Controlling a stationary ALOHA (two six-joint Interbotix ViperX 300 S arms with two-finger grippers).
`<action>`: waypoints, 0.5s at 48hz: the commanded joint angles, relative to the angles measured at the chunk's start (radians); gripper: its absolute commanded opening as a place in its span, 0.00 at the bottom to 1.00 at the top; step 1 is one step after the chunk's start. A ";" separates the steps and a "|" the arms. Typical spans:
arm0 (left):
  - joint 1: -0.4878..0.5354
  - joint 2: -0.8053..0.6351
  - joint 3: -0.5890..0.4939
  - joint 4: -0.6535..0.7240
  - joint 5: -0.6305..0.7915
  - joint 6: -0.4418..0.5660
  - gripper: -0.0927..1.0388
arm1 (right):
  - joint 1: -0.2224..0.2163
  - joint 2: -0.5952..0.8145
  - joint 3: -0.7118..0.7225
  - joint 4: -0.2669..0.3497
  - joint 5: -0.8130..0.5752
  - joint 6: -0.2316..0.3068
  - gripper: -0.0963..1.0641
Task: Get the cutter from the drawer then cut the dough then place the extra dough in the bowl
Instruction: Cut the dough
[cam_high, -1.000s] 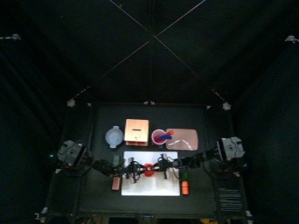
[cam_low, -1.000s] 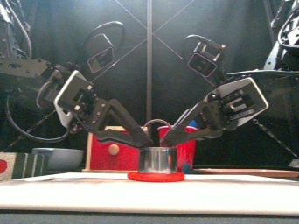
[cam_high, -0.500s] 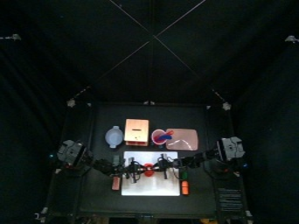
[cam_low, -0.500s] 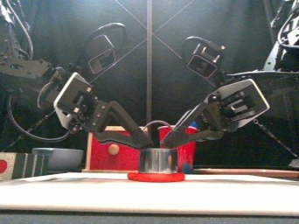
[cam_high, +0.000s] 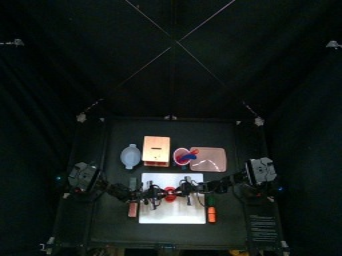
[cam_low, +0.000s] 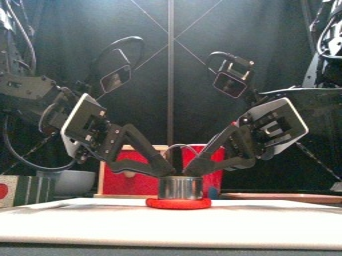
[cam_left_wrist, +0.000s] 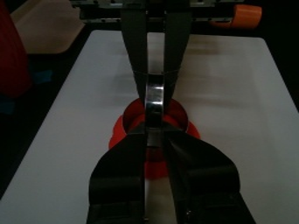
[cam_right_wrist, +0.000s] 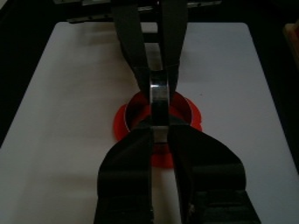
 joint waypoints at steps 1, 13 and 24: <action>-0.002 0.044 0.000 0.011 0.035 -0.029 0.51 | -0.005 0.048 0.002 0.012 0.014 0.002 0.44; -0.003 0.029 0.000 0.023 0.037 -0.029 0.51 | 0.000 0.038 -0.015 0.012 0.014 0.011 0.44; 0.008 -0.029 -0.017 0.021 0.046 -0.020 0.58 | 0.000 0.006 -0.051 0.012 0.043 0.008 0.45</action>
